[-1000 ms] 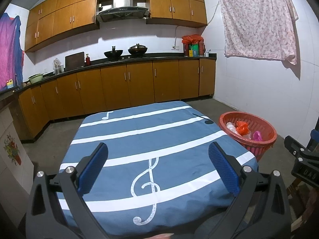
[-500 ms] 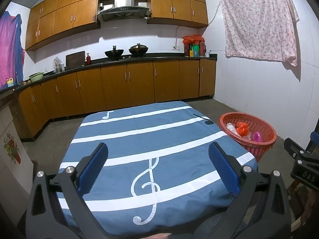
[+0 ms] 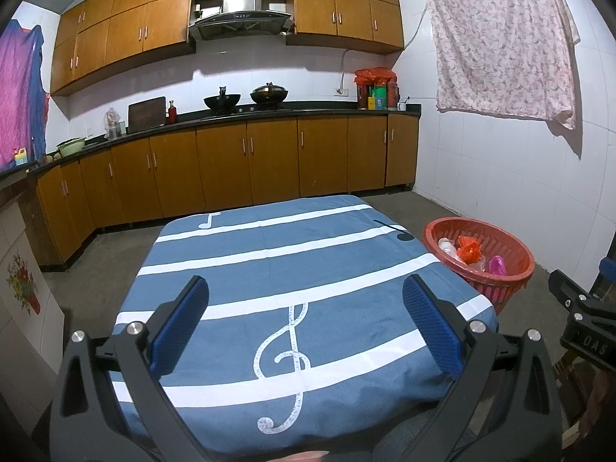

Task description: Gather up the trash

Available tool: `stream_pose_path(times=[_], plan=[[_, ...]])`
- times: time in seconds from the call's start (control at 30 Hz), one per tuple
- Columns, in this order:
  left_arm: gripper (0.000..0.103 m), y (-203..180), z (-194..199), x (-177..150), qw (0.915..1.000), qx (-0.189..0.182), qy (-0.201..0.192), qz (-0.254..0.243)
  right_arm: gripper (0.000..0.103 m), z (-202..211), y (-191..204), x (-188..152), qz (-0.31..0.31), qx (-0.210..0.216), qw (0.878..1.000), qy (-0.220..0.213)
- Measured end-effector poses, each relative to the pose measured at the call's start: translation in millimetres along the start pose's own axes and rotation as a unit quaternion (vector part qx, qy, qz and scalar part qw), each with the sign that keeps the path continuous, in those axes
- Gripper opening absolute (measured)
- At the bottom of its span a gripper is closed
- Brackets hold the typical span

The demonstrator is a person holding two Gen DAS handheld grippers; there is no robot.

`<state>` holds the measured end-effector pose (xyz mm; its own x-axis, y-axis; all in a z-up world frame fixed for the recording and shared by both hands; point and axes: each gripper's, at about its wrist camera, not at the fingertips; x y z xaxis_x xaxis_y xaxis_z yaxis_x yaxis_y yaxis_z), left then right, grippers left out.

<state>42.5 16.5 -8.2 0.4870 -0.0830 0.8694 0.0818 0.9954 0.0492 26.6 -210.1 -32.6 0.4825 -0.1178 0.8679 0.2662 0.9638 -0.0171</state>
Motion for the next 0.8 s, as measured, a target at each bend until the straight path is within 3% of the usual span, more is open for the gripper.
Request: stream_pose_path(times=[0.8], plan=[[0.099,-2.9,-0.1,-0.3,1.0000,0.001,0.002,0.003,0.101,-0.4,-0.7,-0.3,0.000,0.000,1.000,0.002]])
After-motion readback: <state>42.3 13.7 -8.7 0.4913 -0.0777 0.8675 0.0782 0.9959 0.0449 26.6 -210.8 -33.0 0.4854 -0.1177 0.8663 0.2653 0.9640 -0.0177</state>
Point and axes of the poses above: each gripper's, at about its wrist camera, not at the fingertips, and z roughly against the way its jaws point, y to its left, x to its top, and after that the axes turned 6 degrees about y, right-handed
